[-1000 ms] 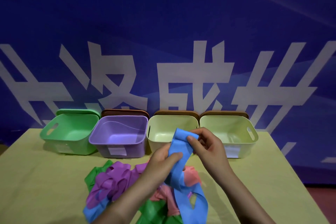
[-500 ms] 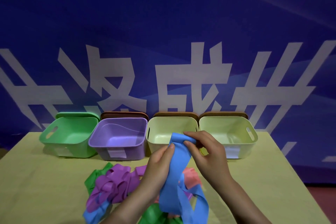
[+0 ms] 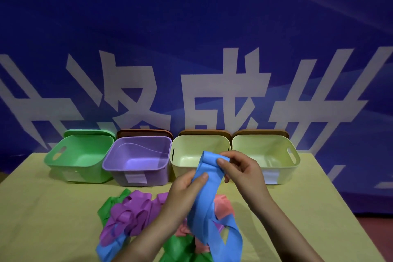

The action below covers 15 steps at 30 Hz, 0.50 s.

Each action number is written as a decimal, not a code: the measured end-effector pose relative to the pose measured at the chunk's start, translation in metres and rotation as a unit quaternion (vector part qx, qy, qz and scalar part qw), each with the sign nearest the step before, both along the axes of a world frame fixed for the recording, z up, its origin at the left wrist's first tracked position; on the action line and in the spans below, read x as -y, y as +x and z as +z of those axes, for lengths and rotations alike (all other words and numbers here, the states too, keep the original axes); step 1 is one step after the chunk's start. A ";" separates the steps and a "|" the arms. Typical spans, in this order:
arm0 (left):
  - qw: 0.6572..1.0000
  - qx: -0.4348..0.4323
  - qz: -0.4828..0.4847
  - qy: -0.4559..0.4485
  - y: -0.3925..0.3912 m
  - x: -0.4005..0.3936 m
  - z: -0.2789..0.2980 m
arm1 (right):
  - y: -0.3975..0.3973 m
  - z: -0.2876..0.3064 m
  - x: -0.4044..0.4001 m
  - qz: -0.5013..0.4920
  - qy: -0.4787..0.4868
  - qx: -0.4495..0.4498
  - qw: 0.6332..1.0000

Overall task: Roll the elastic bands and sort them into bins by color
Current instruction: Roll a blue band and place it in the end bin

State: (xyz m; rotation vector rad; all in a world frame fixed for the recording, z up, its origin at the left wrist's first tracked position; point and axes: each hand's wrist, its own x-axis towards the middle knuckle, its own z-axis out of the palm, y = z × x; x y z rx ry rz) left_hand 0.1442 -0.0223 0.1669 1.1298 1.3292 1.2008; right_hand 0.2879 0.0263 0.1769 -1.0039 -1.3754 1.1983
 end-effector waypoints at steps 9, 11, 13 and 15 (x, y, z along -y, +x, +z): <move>0.995 0.046 0.083 0.001 0.010 -0.002 0.008 | -0.010 -0.015 0.007 -0.059 0.205 0.096 0.972; 0.996 0.054 0.076 0.005 0.011 -0.001 0.010 | -0.010 -0.013 0.008 -0.062 0.242 0.089 0.964; 0.995 0.077 0.070 0.001 0.011 0.000 0.011 | -0.008 -0.013 0.006 -0.050 0.274 0.089 0.956; 0.990 0.114 0.077 -0.015 0.010 -0.002 0.010 | -0.006 -0.013 0.004 -0.025 0.291 0.101 0.951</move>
